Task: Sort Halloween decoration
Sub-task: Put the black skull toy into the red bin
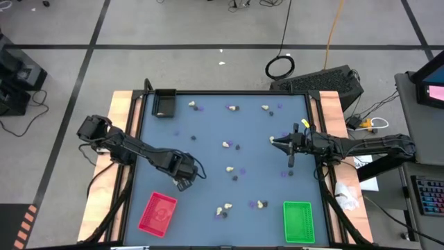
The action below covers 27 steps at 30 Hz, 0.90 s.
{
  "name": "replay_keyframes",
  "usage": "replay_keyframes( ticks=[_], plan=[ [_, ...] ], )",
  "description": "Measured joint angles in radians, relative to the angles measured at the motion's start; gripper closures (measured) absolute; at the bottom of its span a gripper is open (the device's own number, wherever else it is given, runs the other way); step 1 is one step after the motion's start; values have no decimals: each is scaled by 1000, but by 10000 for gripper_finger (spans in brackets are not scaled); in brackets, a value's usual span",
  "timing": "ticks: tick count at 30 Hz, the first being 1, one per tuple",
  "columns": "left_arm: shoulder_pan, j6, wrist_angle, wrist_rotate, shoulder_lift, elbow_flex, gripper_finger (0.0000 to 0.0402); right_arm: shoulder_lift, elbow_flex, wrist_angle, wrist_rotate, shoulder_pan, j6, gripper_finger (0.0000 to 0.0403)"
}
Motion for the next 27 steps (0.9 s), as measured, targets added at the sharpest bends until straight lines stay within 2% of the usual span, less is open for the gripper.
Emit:
replay_keyframes(
  ticks=[4,11,15,20,27],
  plan=[
    [-4,-33,-11,27,0,0,323,0,0,-1,0,0,0,337],
    [-27,-74,-11,32,0,0,230,0,1,-6,0,0,0,337],
    [-26,-106,-10,31,0,-3,193,0,1,-5,0,0,0,337],
    [-26,-116,-7,31,0,-37,195,0,1,-7,0,0,0,337],
    [-26,-112,42,30,0,-57,244,0,1,-7,0,0,0,337]
  ],
)
